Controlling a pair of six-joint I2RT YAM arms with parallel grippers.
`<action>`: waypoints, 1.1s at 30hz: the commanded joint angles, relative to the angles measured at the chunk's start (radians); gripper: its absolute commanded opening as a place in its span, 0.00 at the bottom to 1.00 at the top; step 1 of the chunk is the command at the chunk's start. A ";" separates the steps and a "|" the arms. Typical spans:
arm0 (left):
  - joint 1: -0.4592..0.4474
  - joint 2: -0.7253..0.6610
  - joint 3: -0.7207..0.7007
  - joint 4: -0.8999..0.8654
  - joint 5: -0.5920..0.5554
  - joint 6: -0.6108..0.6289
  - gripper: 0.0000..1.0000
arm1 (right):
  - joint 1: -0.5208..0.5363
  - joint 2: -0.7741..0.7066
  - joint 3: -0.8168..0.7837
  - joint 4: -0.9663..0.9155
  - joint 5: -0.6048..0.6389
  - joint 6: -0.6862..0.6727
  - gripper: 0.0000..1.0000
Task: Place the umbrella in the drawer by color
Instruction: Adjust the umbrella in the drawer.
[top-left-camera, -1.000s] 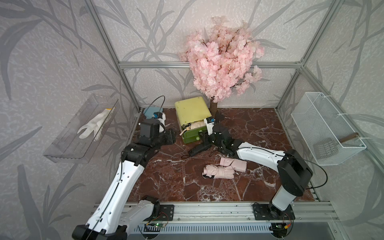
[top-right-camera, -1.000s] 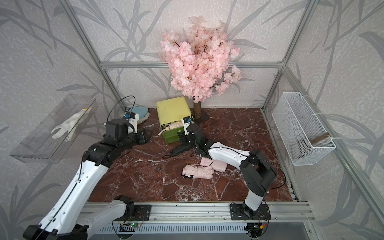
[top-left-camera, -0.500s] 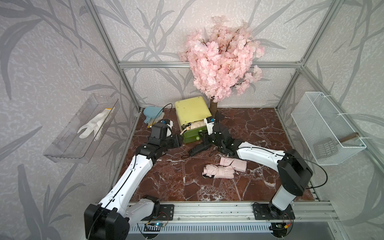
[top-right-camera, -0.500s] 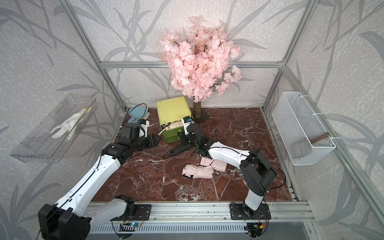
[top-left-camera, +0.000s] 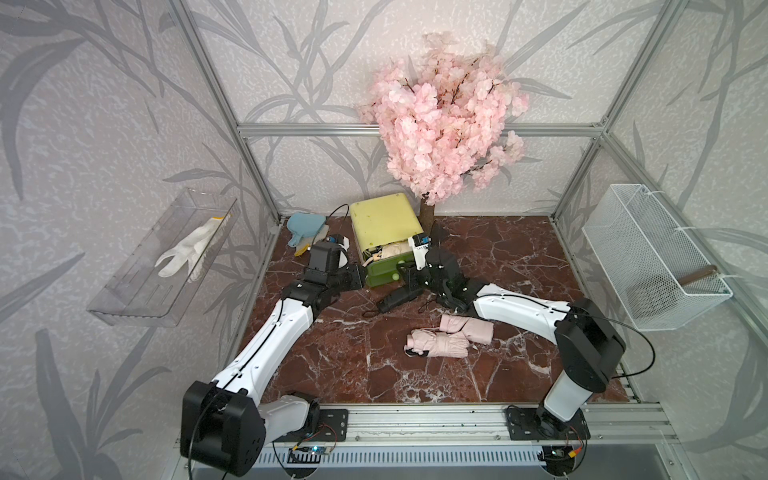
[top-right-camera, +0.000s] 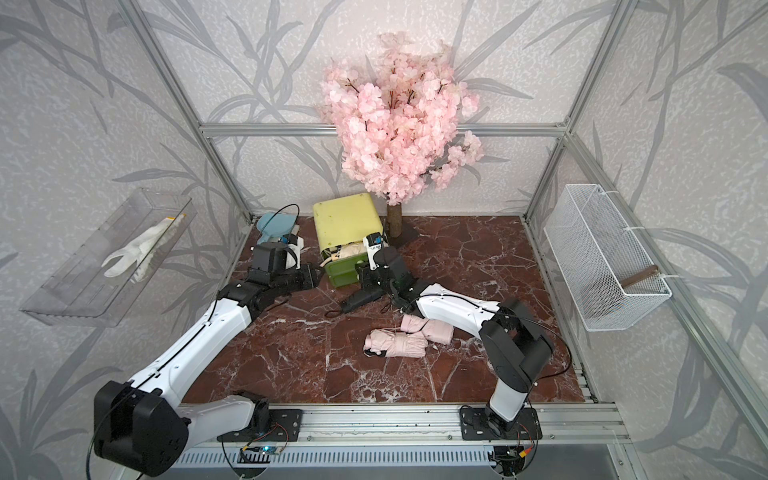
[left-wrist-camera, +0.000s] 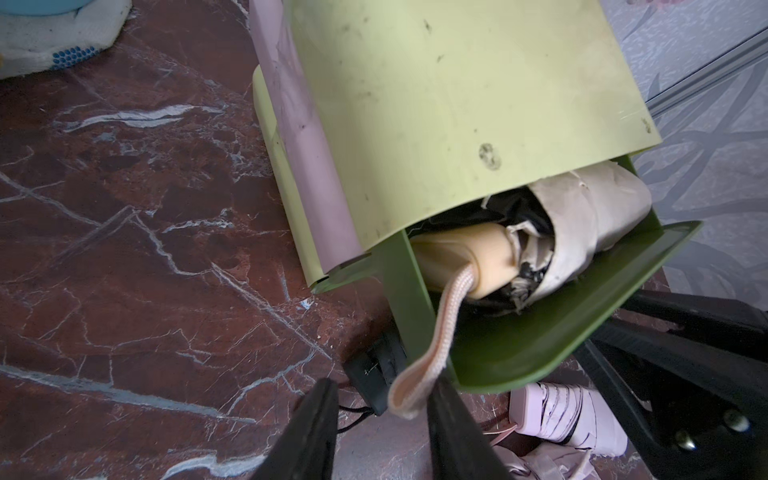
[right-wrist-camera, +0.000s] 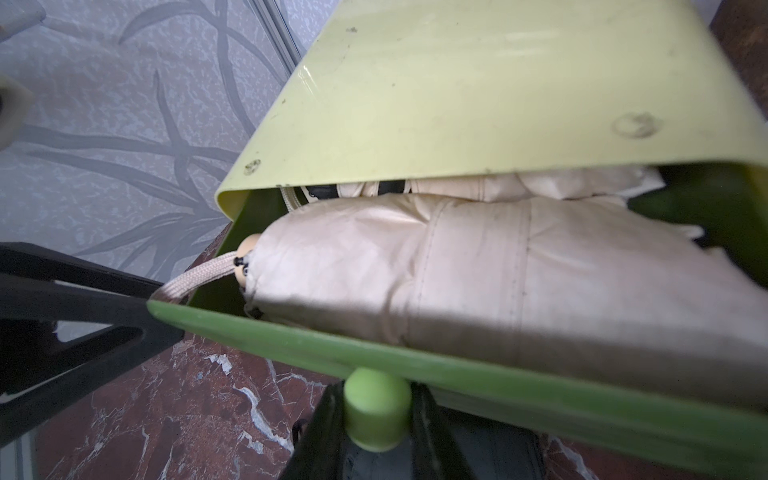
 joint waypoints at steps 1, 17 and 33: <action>0.002 0.000 -0.005 0.069 0.034 0.018 0.37 | 0.010 -0.026 0.037 0.057 -0.070 -0.003 0.00; -0.015 0.044 0.072 0.062 0.029 0.025 0.00 | 0.007 -0.026 0.036 0.051 -0.077 -0.002 0.00; -0.105 0.282 0.363 -0.179 0.035 0.124 0.00 | -0.001 -0.032 0.042 0.039 -0.085 -0.004 0.00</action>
